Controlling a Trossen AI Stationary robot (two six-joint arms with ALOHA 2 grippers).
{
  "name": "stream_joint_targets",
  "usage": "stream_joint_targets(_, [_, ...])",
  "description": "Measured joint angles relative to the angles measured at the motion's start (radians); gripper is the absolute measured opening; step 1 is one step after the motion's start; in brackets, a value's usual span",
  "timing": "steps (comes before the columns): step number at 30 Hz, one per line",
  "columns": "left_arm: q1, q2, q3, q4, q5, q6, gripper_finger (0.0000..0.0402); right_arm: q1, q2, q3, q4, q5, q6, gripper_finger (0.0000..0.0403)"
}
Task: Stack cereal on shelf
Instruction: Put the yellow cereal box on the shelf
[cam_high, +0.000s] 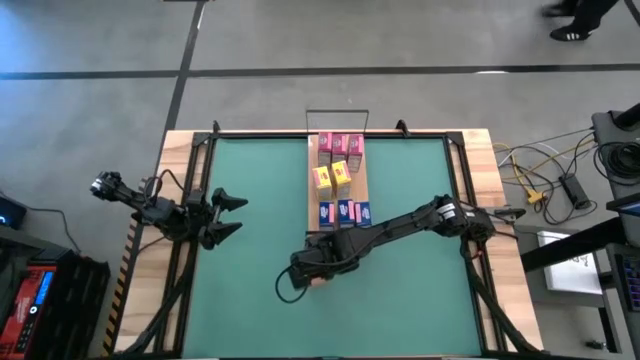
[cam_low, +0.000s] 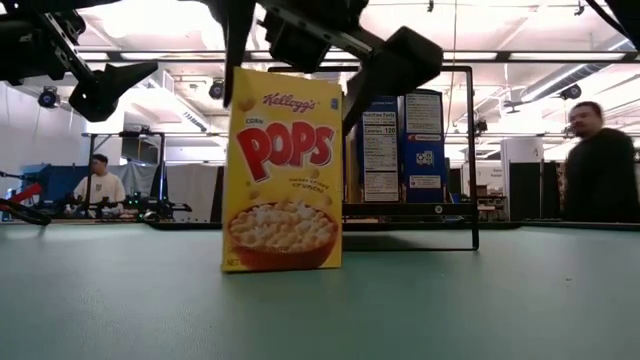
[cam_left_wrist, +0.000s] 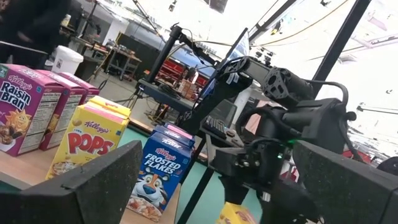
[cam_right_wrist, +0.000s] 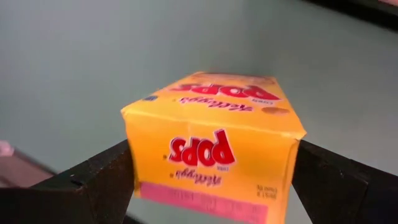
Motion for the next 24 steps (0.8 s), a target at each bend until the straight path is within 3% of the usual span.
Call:
stream_joint_targets(5, [0.000,0.000,0.000,0.000,0.000,0.000,0.0398,0.000,0.000,-0.016,-0.001,0.031,0.004,0.0347])
stream_joint_targets(14, [0.000,0.000,0.000,0.000,0.000,0.000,0.0398,0.004,-0.001,-0.020,-0.011,0.069,-0.057,0.0285])
stream_joint_targets(24, [0.000,0.000,0.000,0.000,0.000,0.000,0.0398,0.008,-0.011,-0.018,-0.146,-0.008,0.030,0.0278])
